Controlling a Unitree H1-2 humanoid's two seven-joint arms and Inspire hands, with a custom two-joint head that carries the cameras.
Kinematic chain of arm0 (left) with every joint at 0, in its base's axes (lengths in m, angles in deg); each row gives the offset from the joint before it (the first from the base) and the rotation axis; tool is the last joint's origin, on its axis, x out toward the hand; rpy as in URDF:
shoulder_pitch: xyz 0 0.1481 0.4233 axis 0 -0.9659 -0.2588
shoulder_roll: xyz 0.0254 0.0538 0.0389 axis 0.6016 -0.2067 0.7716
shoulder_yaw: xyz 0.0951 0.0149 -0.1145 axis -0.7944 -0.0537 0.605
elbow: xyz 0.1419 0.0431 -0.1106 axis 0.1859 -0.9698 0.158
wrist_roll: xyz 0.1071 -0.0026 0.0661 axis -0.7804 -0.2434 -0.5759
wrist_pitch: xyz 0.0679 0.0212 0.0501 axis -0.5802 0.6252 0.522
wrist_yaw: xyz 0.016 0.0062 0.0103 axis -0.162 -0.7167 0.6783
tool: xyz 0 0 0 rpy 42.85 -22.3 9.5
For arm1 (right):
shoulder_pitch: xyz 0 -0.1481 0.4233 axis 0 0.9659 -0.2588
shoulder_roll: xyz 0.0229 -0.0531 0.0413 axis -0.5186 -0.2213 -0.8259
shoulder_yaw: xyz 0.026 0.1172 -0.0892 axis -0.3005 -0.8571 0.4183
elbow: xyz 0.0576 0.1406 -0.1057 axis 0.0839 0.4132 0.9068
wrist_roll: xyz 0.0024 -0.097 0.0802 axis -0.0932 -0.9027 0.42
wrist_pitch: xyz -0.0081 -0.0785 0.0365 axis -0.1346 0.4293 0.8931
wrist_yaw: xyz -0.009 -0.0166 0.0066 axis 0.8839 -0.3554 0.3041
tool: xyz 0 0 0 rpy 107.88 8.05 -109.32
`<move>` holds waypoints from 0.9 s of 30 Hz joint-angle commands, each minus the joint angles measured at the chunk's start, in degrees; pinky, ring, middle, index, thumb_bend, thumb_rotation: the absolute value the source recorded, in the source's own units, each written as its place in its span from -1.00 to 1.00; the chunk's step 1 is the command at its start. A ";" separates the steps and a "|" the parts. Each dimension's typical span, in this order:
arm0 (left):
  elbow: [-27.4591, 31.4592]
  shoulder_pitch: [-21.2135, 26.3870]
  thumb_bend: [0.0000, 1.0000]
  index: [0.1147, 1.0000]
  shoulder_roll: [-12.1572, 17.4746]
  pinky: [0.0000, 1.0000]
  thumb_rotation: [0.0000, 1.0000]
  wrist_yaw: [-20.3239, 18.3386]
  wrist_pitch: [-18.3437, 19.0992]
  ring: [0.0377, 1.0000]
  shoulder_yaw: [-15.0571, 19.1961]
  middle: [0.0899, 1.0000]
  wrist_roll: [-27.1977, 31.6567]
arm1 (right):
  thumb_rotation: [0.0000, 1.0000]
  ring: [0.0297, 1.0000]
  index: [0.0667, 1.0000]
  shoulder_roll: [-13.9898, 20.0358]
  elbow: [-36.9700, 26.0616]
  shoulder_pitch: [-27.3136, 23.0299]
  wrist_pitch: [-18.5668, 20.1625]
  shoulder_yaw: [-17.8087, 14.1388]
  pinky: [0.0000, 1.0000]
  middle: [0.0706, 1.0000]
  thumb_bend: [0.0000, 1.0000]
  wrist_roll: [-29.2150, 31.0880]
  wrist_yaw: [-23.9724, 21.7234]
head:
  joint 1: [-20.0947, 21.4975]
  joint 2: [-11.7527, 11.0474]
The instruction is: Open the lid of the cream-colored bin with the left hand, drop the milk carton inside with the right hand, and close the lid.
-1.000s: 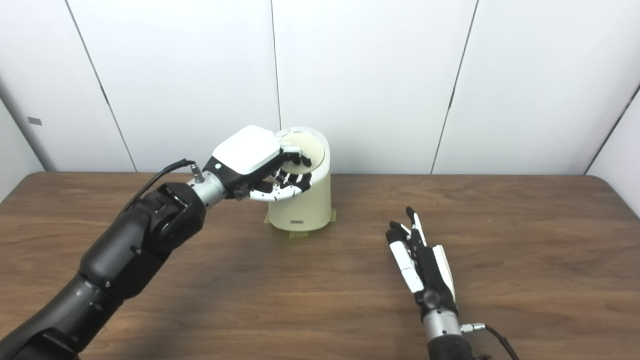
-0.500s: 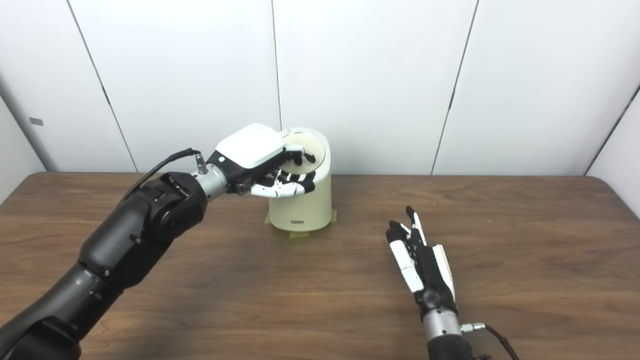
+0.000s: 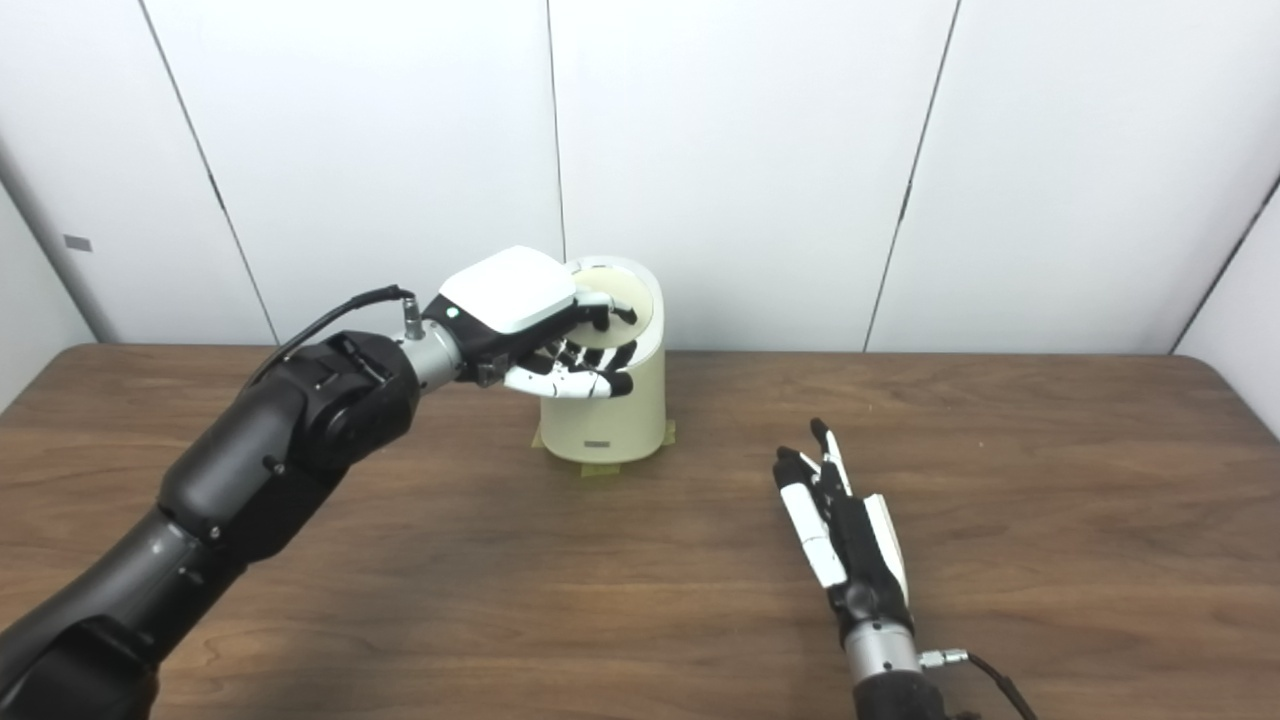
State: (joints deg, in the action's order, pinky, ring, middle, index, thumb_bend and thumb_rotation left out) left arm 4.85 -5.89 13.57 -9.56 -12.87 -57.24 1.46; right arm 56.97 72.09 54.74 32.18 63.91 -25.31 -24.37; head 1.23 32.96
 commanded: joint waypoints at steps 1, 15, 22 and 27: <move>-2.30 -1.28 0.33 0.69 -0.07 0.70 1.00 -6.71 0.37 0.59 -3.05 0.53 -0.72 | 1.00 0.82 1.00 -0.17 -1.10 -1.76 -2.31 -0.29 0.75 0.73 0.35 0.31 0.43 | 0.03 0.11; -0.90 -1.85 0.19 0.64 -0.09 0.73 1.00 -5.08 1.31 0.57 -0.06 0.52 2.67 | 1.00 0.83 1.00 0.03 -1.14 -1.72 -2.76 -0.57 0.77 0.72 0.36 1.63 0.08 | -0.19 0.29; 1.03 -1.97 0.15 0.52 -1.48 0.61 1.00 1.05 2.32 0.45 4.91 0.41 4.19 | 1.00 0.82 1.00 0.27 -0.70 -1.83 -2.78 -0.51 0.76 0.72 0.39 1.01 0.38 | -0.27 0.40; 1.96 -1.95 0.03 0.53 -1.91 0.59 1.00 2.99 2.64 0.47 5.98 0.41 2.99 | 1.00 0.82 1.00 0.27 0.20 -2.05 -3.22 -0.48 0.76 0.71 0.38 0.66 0.59 | -0.28 0.35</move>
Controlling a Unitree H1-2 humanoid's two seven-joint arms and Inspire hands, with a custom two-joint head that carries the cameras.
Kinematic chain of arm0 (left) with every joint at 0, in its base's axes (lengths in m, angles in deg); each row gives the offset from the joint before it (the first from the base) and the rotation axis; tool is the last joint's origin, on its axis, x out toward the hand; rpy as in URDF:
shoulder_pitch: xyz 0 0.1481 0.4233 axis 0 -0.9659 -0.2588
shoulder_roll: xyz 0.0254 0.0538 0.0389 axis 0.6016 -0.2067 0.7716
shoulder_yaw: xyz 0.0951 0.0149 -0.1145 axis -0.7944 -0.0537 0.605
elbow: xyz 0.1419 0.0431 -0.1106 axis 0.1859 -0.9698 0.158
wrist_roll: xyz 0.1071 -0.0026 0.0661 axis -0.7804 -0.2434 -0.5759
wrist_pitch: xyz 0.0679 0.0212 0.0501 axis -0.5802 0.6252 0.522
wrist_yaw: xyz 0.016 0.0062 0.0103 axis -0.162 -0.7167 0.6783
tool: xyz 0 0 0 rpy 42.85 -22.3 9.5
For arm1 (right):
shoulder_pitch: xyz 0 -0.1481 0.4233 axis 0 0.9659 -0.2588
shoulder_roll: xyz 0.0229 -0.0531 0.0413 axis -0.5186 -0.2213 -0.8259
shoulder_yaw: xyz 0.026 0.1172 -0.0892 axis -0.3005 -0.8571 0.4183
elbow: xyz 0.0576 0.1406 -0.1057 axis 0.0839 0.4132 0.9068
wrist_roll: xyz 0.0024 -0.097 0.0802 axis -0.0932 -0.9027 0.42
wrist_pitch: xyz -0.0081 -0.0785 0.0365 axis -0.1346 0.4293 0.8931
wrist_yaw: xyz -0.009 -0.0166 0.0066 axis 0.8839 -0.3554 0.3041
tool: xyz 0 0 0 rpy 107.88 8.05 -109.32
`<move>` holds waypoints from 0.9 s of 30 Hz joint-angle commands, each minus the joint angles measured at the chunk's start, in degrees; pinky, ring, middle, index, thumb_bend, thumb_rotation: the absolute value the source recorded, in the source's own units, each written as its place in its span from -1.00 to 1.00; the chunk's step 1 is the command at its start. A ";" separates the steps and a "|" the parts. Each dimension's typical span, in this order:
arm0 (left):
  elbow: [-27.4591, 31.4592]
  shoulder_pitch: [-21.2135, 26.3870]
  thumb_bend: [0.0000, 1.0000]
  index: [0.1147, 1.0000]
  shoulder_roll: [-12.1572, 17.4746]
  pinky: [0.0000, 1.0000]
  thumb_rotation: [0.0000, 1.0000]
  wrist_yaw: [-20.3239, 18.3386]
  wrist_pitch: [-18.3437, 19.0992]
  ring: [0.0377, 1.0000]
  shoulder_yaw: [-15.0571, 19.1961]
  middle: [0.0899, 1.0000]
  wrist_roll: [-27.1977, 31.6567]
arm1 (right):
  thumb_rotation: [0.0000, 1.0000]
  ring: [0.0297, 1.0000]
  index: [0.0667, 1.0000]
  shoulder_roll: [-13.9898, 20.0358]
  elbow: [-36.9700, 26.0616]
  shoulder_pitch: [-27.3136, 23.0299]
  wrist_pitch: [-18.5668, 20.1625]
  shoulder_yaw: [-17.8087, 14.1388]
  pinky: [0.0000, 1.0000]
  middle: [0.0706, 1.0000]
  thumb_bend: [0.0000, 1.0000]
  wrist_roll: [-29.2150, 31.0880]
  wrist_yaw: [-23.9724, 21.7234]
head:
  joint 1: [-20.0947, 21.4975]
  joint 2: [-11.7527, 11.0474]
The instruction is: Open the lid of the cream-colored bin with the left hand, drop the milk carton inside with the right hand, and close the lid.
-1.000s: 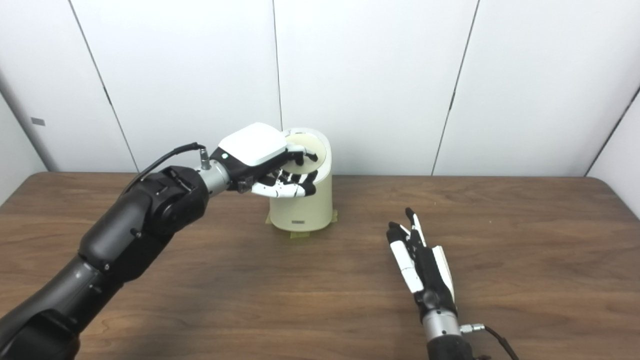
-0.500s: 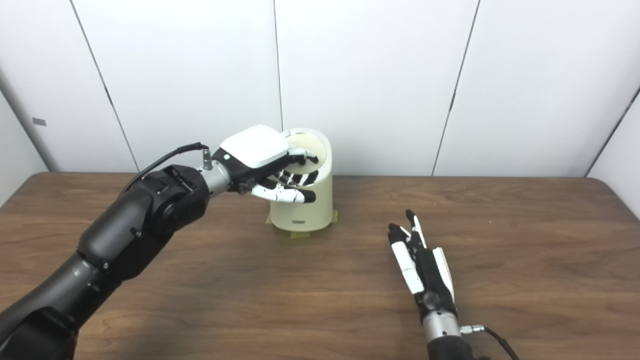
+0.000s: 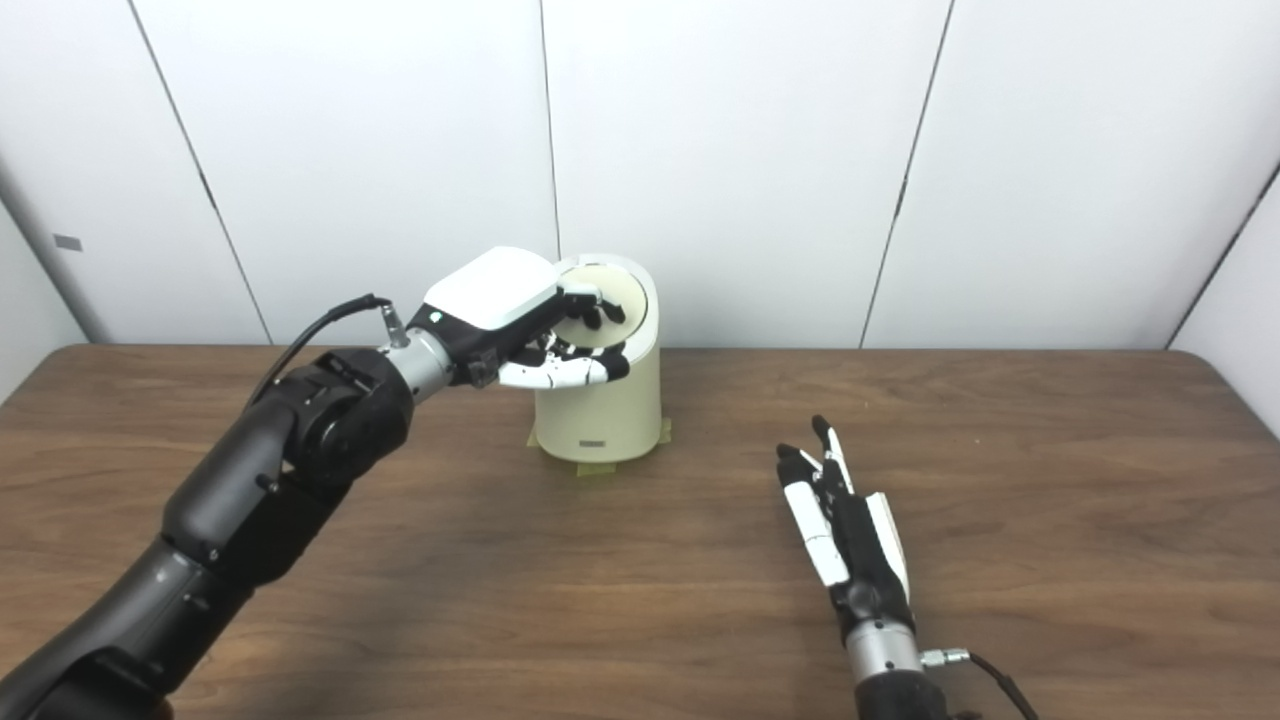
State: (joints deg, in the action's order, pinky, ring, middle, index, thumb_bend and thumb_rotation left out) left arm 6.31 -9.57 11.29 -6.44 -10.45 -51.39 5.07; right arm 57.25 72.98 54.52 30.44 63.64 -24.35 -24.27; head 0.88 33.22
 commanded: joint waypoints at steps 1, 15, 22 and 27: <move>0.44 1.76 0.01 0.54 0.42 0.59 1.00 0.16 -0.04 0.50 0.08 0.43 -0.94 | 1.00 0.81 1.00 -0.12 -0.97 -1.82 -1.25 -0.14 0.75 0.70 0.38 -0.42 0.49 | 0.10 0.07; -0.80 1.87 -0.04 0.55 0.84 0.63 1.00 0.27 -3.04 0.53 -1.11 0.49 -3.96 | 1.00 0.83 1.00 -0.46 -1.57 -1.86 -1.03 -0.40 0.76 0.72 0.39 0.56 0.11 | 0.40 0.37; -0.80 1.58 -0.06 0.56 0.66 0.67 0.98 0.44 -3.65 0.55 -1.32 0.52 -4.58 | 1.00 0.82 1.00 -0.44 -1.75 -1.76 -0.94 -0.47 0.76 0.71 0.39 0.73 0.01 | 0.37 0.59; -0.35 1.57 -0.02 0.55 1.00 0.66 1.00 -0.14 -4.49 0.55 -2.28 0.50 -5.63 | 1.00 0.81 1.00 -0.64 -1.96 -1.90 -0.59 -0.46 0.75 0.70 0.39 0.78 0.06 | 0.43 0.77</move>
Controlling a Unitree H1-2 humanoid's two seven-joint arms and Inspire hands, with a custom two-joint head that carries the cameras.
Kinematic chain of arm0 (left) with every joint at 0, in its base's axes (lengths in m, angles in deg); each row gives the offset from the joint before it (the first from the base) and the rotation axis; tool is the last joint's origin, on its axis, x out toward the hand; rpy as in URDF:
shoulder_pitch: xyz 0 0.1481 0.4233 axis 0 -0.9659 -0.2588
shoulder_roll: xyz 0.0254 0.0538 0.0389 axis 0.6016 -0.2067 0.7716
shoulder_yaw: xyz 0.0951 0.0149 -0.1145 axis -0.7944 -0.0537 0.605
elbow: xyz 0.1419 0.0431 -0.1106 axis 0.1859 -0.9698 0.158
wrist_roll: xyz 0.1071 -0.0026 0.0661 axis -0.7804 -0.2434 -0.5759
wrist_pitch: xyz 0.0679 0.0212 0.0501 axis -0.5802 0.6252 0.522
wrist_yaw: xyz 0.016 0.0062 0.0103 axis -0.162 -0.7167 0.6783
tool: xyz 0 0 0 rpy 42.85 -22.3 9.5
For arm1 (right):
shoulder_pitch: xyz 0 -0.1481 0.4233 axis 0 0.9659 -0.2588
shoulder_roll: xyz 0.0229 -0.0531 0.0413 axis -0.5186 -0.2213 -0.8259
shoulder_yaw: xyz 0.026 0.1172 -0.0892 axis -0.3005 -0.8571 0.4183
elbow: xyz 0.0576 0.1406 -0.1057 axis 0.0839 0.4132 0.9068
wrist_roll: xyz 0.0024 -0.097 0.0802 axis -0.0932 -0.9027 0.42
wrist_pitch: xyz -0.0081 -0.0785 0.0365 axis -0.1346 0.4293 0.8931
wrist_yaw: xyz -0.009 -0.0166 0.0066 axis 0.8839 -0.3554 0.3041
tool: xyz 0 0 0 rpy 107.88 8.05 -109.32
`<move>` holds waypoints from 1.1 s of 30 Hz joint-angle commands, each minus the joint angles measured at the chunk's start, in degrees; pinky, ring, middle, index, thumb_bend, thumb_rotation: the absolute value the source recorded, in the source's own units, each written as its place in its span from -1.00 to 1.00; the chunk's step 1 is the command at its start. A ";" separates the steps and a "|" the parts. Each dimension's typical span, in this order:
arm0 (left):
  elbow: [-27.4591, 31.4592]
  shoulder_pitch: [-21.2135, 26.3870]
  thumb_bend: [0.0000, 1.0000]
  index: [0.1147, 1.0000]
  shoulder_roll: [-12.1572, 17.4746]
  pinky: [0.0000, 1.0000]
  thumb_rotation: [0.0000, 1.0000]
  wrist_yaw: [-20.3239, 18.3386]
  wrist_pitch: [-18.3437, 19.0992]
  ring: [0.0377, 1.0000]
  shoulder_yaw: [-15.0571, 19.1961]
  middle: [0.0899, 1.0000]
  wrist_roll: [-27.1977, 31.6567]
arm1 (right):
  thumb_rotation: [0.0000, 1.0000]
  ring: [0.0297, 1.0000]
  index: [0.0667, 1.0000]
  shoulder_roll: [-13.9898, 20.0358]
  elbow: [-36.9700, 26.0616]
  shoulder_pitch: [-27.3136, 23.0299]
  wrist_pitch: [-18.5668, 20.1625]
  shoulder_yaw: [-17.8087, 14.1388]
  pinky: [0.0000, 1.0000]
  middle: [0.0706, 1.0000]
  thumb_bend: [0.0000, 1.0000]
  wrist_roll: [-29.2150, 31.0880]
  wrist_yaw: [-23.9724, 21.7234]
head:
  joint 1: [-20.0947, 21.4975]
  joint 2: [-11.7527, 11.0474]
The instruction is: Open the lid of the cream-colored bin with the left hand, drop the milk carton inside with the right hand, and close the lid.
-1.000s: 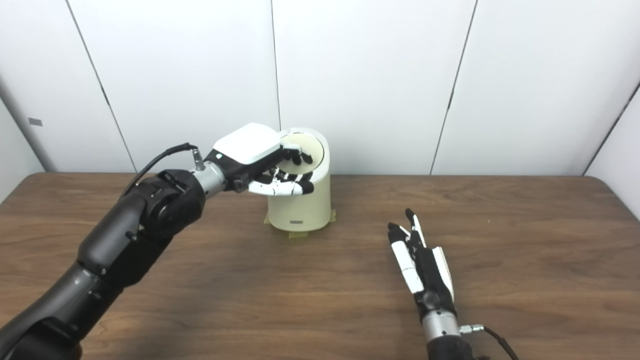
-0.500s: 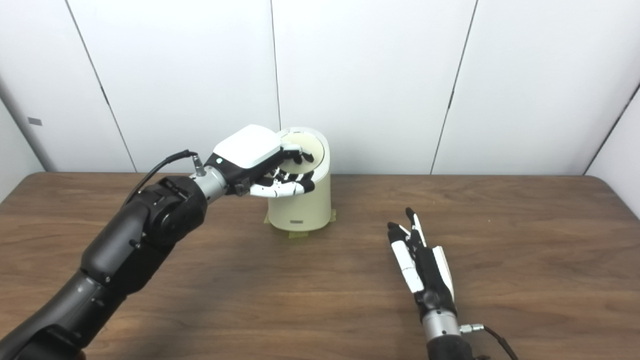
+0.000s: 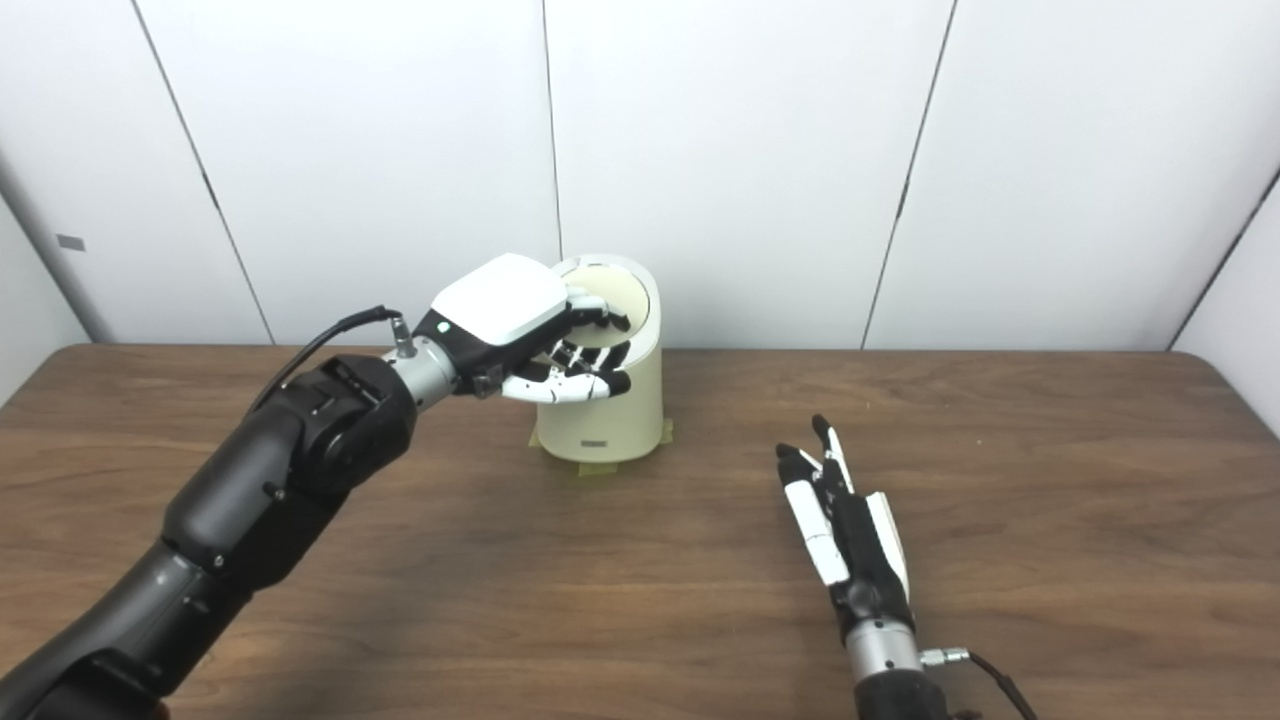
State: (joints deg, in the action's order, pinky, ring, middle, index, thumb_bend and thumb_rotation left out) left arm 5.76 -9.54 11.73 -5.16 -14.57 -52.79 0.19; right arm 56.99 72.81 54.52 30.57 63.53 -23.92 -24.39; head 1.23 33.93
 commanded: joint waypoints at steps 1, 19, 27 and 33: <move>0.10 1.59 -0.02 0.56 0.67 0.68 1.00 -2.05 -0.62 0.56 -1.40 0.51 -1.00 | 1.00 0.82 1.00 -0.51 -1.85 -1.94 -0.65 -0.39 0.75 0.70 0.39 0.54 0.17 | 0.13 0.16; 0.84 2.35 0.05 0.59 -0.05 0.70 1.00 -6.74 4.09 0.57 0.13 0.50 4.15 | 1.00 0.83 1.00 -0.70 -1.77 -1.96 -1.07 -0.64 0.76 0.72 0.38 1.73 -0.02 | 0.48 0.45; 4.90 1.69 -0.04 0.58 -2.54 0.50 1.00 -0.68 7.93 0.55 8.31 0.54 8.40 | 1.00 0.82 1.00 -0.62 -2.06 -1.96 -0.81 -0.76 0.76 0.72 0.38 1.96 0.01 | 0.45 0.37; 11.10 -1.48 -0.21 0.65 -6.39 0.49 0.94 2.75 13.44 0.63 17.56 0.66 15.48 | 1.00 0.84 1.00 -0.40 -1.32 -1.96 -1.37 -1.22 0.79 0.73 0.36 2.79 -0.22 | 0.56 0.28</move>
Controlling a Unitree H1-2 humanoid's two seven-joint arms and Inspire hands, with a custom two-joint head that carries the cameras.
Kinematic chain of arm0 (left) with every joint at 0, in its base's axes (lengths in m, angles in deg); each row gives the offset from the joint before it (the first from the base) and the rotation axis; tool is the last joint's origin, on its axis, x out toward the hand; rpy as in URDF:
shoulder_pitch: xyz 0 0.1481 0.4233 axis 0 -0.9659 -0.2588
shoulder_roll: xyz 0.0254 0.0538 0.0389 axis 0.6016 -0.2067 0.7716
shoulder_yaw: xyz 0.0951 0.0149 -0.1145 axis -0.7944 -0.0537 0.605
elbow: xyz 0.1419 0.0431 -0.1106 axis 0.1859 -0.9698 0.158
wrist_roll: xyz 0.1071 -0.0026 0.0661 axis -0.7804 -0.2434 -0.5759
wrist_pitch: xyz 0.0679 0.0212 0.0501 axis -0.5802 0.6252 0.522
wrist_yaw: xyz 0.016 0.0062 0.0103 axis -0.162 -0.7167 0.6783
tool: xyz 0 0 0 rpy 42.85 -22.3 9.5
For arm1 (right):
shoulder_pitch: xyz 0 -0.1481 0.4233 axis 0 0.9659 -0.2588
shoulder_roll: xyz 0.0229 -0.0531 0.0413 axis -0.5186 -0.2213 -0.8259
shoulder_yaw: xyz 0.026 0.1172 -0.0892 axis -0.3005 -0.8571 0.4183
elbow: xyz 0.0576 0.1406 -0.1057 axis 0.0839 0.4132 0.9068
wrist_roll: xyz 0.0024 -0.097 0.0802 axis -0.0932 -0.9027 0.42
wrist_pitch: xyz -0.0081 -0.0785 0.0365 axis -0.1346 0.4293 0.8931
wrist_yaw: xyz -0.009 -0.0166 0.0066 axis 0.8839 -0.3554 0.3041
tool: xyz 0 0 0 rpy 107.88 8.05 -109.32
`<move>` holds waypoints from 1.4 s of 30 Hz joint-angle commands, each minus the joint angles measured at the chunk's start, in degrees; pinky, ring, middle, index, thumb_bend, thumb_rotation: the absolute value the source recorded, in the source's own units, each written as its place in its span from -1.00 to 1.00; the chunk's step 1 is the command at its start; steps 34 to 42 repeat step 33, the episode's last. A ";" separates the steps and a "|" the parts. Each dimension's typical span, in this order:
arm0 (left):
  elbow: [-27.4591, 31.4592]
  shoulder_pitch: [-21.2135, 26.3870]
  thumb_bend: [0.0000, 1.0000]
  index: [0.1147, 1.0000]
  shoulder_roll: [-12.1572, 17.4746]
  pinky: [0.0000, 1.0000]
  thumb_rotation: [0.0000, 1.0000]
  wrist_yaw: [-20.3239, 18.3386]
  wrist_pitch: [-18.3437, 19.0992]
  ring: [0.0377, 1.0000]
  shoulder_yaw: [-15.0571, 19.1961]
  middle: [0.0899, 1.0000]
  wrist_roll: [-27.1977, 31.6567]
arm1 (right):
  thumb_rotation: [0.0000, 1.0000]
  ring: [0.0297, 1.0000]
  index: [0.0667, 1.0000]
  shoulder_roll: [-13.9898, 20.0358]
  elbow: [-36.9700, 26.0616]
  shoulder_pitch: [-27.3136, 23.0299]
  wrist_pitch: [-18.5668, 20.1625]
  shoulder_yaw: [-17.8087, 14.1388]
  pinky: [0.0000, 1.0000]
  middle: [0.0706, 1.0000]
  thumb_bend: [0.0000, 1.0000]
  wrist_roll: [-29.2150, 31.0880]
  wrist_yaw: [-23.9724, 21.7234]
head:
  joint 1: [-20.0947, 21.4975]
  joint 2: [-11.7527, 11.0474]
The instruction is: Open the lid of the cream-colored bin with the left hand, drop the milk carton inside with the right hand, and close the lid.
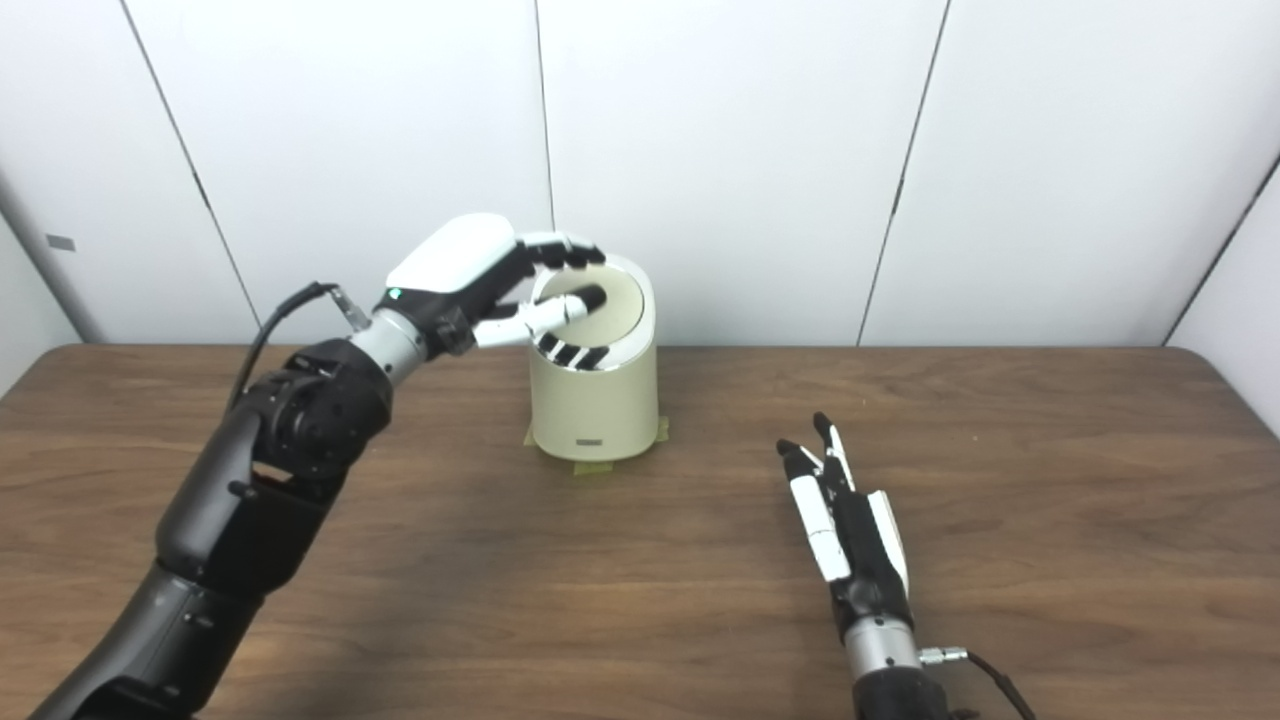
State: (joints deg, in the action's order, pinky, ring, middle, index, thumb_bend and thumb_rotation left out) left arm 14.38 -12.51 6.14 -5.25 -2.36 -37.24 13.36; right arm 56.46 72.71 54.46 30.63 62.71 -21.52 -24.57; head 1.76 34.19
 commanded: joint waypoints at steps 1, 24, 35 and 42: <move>3.33 0.28 -0.23 0.65 -1.94 0.51 0.92 4.15 1.88 0.64 4.10 0.66 4.52 | 1.00 0.84 1.00 0.20 -1.06 -1.86 -1.59 -0.49 0.79 0.73 0.36 0.47 -0.02 | 0.03 0.08; 21.06 -31.30 -0.23 0.91 -8.26 0.93 1.00 9.44 14.57 0.91 22.34 0.91 39.92 | 1.00 0.84 0.96 1.04 -5.61 0.24 -4.61 -2.71 0.75 0.78 0.35 7.16 -2.91 | -0.72 1.47; 21.19 -35.55 -0.19 1.00 -10.37 1.00 1.00 10.46 13.67 1.00 20.70 1.00 44.97 | 1.00 0.92 0.96 1.40 -3.96 -0.09 -5.13 -4.00 0.87 0.87 0.45 12.11 -4.43 | -0.45 1.78; 21.19 -35.55 -0.19 1.00 -10.37 1.00 1.00 10.46 13.67 1.00 20.70 1.00 44.97 | 1.00 0.92 0.96 1.40 -3.96 -0.09 -5.13 -4.00 0.87 0.87 0.45 12.11 -4.43 | -0.45 1.78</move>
